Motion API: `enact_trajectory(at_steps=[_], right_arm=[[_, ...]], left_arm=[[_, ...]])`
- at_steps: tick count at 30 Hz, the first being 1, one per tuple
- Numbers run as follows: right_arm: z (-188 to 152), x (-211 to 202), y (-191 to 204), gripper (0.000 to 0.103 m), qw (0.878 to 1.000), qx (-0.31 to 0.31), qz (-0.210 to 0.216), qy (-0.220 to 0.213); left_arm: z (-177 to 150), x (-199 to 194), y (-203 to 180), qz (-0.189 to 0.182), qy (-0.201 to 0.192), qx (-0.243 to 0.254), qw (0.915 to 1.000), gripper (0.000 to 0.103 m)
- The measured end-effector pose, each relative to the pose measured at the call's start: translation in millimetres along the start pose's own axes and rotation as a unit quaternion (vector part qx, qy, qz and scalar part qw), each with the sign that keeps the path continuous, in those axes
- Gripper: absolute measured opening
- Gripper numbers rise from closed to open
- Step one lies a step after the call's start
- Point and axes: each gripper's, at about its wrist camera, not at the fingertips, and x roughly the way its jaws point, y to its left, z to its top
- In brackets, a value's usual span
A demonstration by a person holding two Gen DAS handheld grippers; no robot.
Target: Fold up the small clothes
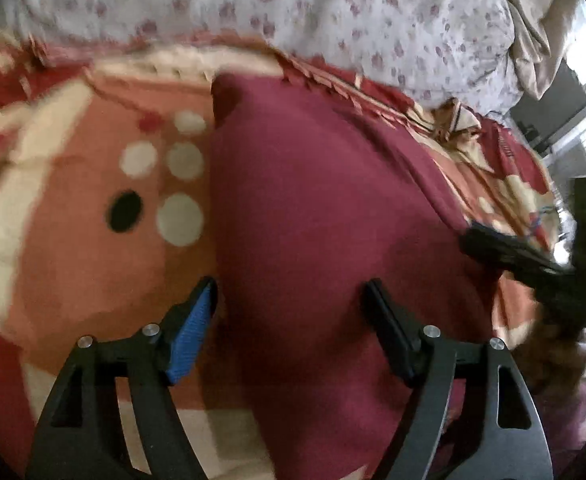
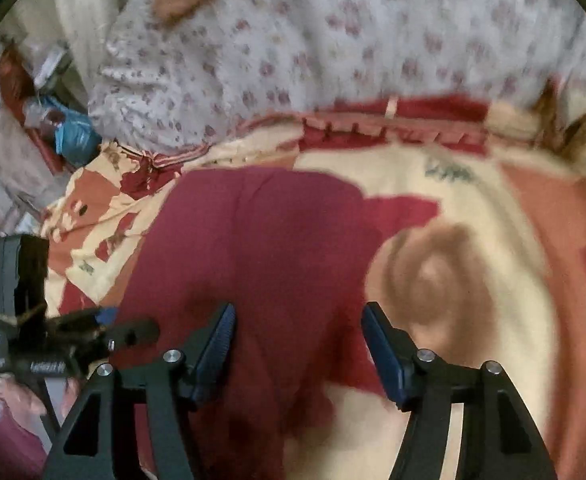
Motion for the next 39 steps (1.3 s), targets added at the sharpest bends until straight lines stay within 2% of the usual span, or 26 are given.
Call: enact_trajectory(at_steps=[3,7,9,11,14,15,18,21,25,28,32,34,36,39], right_arm=[[-8,-37,24,0.062,0.998,-0.051,0.001,-0.029],[-32,-57,61,0.049,0.993,-0.104,0.023,-0.049],[-46,-49,71,0.044,0.992,-0.115,0.036,-0.033],[-59,-39,72,0.043,0.992,-0.124,0.026,-0.019],[-76,-10,59,0.042,0.991,-0.121,-0.063,0.012],[-81,-4,53,0.042,0.990,-0.117,-0.073,0.018],[-85,-6,38,0.042,0.996,-0.078,-0.040,0.018],[-82,-25,41,0.043,0.996,-0.086,-0.034,0.007],[-74,-56,51,0.048,0.994,-0.096,-0.051,-0.033],[-65,-69,56,0.049,0.993,-0.079,-0.058,-0.061],[-48,-62,56,0.057,0.994,-0.035,-0.065,-0.075],[-42,-57,59,0.064,0.993,-0.030,-0.076,-0.083],[-35,-52,64,0.065,0.991,-0.028,-0.092,-0.091],[-29,-49,68,0.068,0.991,-0.026,-0.093,-0.097]], left_arm=[[-5,-15,-10,0.050,-0.044,0.033,0.9972,0.076],[-15,-21,-14,0.098,-0.065,0.048,0.9919,0.076],[-17,-22,-9,0.104,-0.072,0.042,0.9911,0.076],[-21,-25,-9,0.109,-0.079,0.035,0.9903,0.076],[-25,-32,-14,0.115,-0.097,0.031,0.9881,0.076],[-27,-35,-16,0.118,-0.104,0.034,0.9870,0.076],[-31,-42,-21,0.126,-0.117,0.042,0.9842,0.076],[-33,-48,-27,0.128,-0.129,0.052,0.9820,0.076],[-33,-55,-34,0.128,-0.144,0.053,0.9798,0.076],[-32,-58,-37,0.131,-0.148,0.050,0.9791,0.076],[-31,-65,-40,0.131,-0.157,0.046,0.9779,0.076],[-30,-70,-41,0.139,-0.167,0.046,0.9752,0.076],[-30,-75,-45,0.150,-0.178,0.051,0.9713,0.076],[-30,-79,-46,0.158,-0.185,0.055,0.9683,0.076]])
